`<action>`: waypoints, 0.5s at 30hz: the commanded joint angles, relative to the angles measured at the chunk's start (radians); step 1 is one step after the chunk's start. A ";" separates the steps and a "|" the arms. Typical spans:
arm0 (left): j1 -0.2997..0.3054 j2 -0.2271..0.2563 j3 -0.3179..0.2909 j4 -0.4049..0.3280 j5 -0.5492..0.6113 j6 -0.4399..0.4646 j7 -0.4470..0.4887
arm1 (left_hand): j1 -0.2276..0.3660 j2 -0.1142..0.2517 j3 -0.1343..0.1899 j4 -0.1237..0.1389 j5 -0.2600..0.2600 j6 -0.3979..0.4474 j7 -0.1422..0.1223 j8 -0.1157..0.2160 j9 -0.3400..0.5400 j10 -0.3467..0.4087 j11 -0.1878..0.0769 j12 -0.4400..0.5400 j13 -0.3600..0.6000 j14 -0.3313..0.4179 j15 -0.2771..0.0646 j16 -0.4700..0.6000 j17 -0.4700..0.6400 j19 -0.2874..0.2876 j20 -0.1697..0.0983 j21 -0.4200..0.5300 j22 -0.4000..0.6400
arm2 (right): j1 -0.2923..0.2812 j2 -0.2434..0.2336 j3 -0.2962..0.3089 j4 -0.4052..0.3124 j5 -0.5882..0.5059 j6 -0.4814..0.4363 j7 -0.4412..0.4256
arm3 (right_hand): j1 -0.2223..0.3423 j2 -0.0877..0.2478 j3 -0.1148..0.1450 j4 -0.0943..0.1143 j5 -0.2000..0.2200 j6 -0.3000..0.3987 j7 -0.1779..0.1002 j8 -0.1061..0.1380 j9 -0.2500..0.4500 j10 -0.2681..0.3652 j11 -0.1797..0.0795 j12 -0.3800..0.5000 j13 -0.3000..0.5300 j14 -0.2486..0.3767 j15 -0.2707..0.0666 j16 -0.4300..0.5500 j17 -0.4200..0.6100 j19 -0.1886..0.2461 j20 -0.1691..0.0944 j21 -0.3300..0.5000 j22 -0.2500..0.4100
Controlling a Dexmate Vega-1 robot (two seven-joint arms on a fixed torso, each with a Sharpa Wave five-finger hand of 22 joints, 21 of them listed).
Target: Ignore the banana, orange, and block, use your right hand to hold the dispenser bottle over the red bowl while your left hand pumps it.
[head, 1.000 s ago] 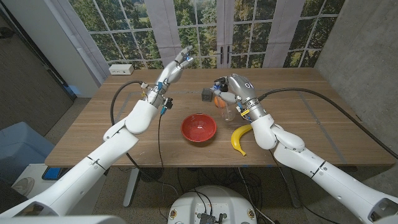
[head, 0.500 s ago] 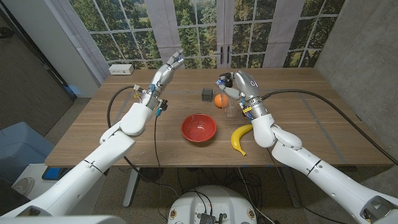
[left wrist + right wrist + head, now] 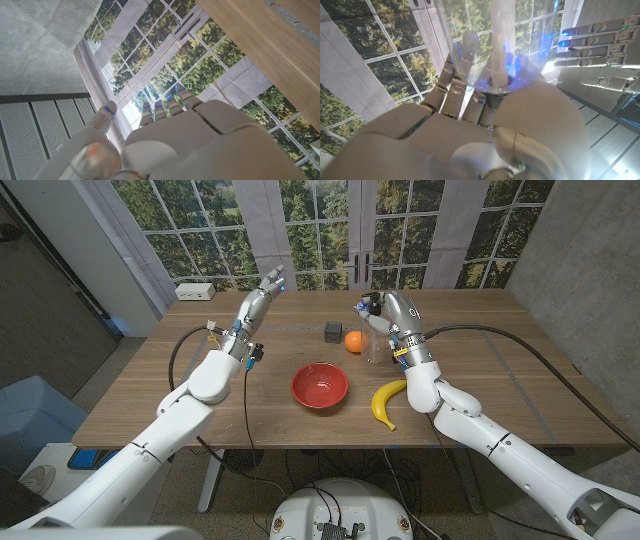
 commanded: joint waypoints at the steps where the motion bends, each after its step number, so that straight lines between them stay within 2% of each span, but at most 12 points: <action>1: 0.017 0.001 -0.019 0.023 -0.067 0.007 -0.003 | -0.004 0.024 0.000 -0.006 -0.005 0.007 -0.002 0.001 0.003 0.009 0.000 0.007 0.003 0.004 -0.034 0.001 0.001 0.012 0.001 0.004 0.005 | 0.038 0.026 -0.012 0.081 0.014 -0.009 -0.066 | 0.063 0.054 -0.004 0.001 0.006 0.003 0.000 -0.007 0.005 0.004 -0.003 -0.004 0.006 0.152 -0.179 0.007 0.007 0.001 -0.148 0.005 0.001; 15: 0.013 -0.004 -0.020 0.055 -0.096 0.017 0.009 | -0.005 0.020 -0.002 -0.009 -0.006 0.009 -0.002 0.000 0.003 0.009 0.000 0.006 0.003 0.004 -0.035 0.000 0.001 0.014 0.000 0.003 0.005 | 0.060 0.048 -0.020 0.157 0.035 -0.051 -0.136 | 0.062 0.054 -0.005 0.001 0.006 0.008 -0.001 -0.010 0.005 0.009 -0.005 -0.007 0.007 0.154 -0.178 0.003 0.009 -0.001 -0.148 0.007 0.001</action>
